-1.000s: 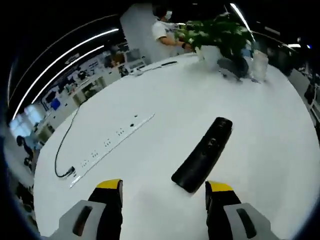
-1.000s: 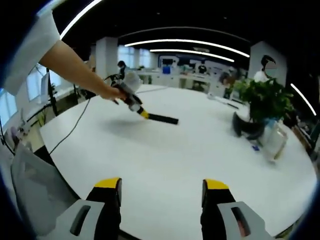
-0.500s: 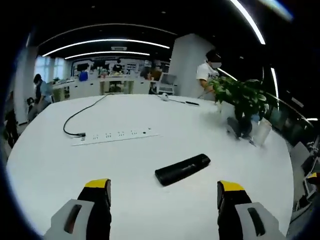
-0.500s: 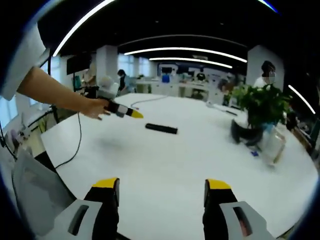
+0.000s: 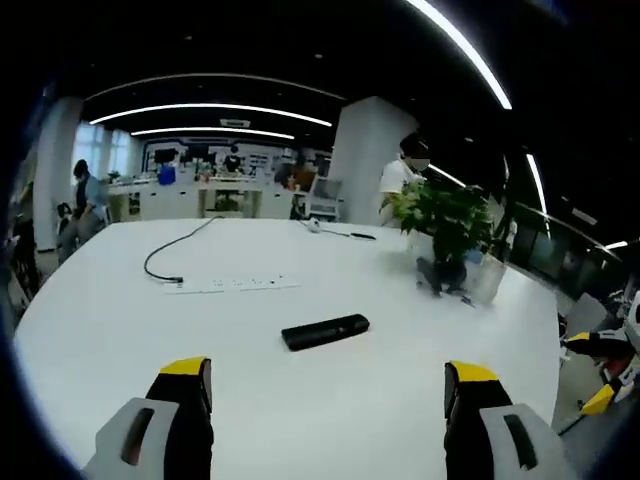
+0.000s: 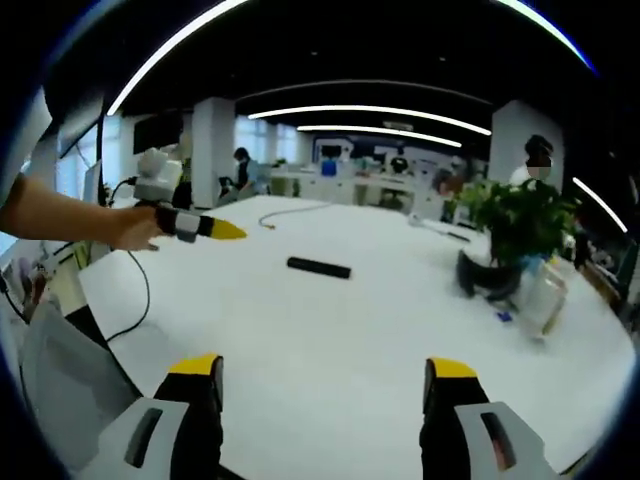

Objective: Press the specified remote control buttons in sequence, fully releasing each button before pressing the next.

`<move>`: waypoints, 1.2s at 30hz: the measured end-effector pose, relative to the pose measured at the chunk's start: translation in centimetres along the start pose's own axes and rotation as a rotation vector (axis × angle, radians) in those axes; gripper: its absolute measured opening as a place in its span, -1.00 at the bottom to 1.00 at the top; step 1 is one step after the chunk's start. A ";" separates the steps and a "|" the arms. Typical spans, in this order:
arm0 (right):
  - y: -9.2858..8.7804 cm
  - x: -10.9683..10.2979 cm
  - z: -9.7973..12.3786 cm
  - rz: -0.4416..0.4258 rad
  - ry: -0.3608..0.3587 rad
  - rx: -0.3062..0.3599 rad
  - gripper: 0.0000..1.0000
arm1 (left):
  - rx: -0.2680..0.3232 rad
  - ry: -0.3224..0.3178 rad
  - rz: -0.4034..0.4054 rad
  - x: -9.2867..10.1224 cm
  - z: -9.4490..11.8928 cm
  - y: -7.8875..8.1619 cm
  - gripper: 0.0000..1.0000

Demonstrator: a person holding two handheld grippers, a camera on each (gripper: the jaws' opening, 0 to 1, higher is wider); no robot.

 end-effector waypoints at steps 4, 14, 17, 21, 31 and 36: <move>0.0 0.0 0.0 0.004 -0.006 0.003 0.80 | 0.002 0.023 -0.016 -0.1 2.2 -0.4 1.00; 0.0 0.3 0.1 -0.012 -0.025 0.015 0.90 | 0.079 0.082 -0.002 2.1 8.2 -1.8 1.00; 0.0 0.4 0.2 -0.015 -0.030 0.020 0.94 | 0.105 0.104 -0.020 2.9 9.6 -2.6 1.00; 0.2 0.5 0.3 -0.023 -0.041 0.034 0.98 | 0.087 0.135 -0.064 4.1 11.5 -3.9 0.97; 0.2 0.7 0.4 -0.018 -0.061 0.040 0.98 | 0.127 0.222 -0.115 4.2 14.7 -6.5 1.00; 0.0 1.0 0.4 -0.020 -0.074 0.029 0.98 | 0.115 0.259 -0.126 3.6 14.6 -7.6 1.00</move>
Point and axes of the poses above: the point that each gripper's makers call its tool centre point, and the gripper's own axes: z roughly backward along the fingers, x roughly to its right, y roughly out of its top, the point moved 6 cm from there along z, roughly backward along the fingers, and after that the axes turned 10 degrees about z, right-handed, at the moved point
